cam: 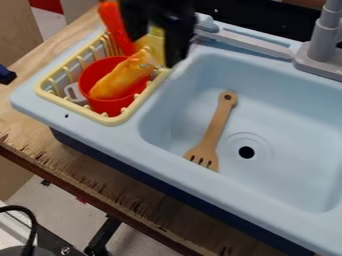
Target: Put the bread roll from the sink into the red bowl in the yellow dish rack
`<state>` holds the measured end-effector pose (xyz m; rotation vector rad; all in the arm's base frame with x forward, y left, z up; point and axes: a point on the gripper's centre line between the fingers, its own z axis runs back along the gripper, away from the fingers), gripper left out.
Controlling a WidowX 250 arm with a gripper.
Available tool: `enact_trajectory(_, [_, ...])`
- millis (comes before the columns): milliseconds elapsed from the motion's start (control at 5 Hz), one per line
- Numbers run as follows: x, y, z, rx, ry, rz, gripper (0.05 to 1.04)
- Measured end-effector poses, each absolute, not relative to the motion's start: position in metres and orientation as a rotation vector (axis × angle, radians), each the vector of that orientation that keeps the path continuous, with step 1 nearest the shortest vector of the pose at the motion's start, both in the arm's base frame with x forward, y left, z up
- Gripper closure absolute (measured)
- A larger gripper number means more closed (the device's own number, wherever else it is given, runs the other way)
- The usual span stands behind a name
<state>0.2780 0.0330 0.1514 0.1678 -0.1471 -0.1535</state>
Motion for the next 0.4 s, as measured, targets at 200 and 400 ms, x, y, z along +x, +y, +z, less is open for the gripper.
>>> enact_trajectory(200, [0.306, 0.031, 0.157, 0.15, -0.185, -0.085, 0.085])
enact_trajectory(400, [0.33, 0.032, 0.157, 0.146, -0.196, -0.025, 0.085])
